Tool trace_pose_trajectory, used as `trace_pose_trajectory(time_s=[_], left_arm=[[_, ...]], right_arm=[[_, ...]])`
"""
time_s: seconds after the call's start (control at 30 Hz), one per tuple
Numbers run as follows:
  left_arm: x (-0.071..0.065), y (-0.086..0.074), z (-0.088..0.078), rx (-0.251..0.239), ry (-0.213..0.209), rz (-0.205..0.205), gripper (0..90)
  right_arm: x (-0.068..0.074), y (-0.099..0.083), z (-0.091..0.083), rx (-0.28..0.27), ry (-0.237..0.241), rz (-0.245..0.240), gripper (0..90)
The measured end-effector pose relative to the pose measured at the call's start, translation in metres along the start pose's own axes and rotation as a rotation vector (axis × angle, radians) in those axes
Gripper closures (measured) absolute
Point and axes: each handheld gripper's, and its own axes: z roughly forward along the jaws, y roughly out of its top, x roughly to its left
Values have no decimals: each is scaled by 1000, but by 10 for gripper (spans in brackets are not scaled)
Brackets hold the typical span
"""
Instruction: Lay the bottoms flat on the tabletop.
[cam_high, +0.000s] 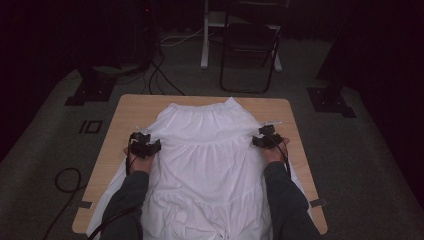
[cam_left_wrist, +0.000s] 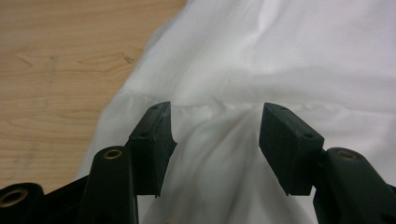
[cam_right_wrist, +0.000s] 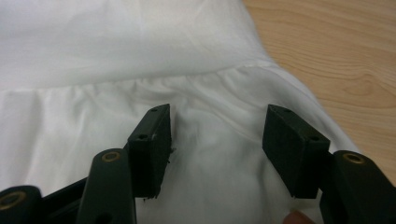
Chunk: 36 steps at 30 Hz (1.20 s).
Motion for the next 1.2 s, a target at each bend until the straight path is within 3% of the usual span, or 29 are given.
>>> trace_pose_trajectory(time_s=[0.13, 0.17, 0.27, 0.33, 0.47, 0.63, 0.7, 0.73, 0.8, 0.9, 1.2], left_arm=[[0, -7, -19, -13, -26, 34, 432], [-2, -16, -30, -19, -43, 43, 422], [-6, -33, -46, -25, -58, 51, 405], [-7, -47, -55, -15, -66, 38, 404], [-9, -70, -69, 0, -62, 70, 390], [-4, -94, -79, 24, -72, 20, 385], [-2, -102, -79, 34, -65, 17, 378], [0, -106, -80, 13, -74, 12, 372], [4, -108, -80, 3, -73, 16, 371], [14, -106, -77, 0, -67, 14, 374], [60, -93, -60, -2, -65, 7, 375]], right_arm=[[0, -5, -17, -34, 11, -15, 394], [3, -13, -32, -55, 22, -32, 385], [8, -26, -50, -73, 35, -45, 357], [10, -38, -60, -81, 37, -53, 347], [12, -62, -75, -75, 31, -75, 330], [17, -89, -90, -66, 75, -73, 327], [25, -101, -92, -47, 97, -97, 314], [27, -105, -92, -41, 102, -102, 313], [31, -114, -91, -40, 101, -113, 310], [26, -117, -89, -56, 128, -57, 302], [28, -117, -87, -71, 128, -58, 290]])
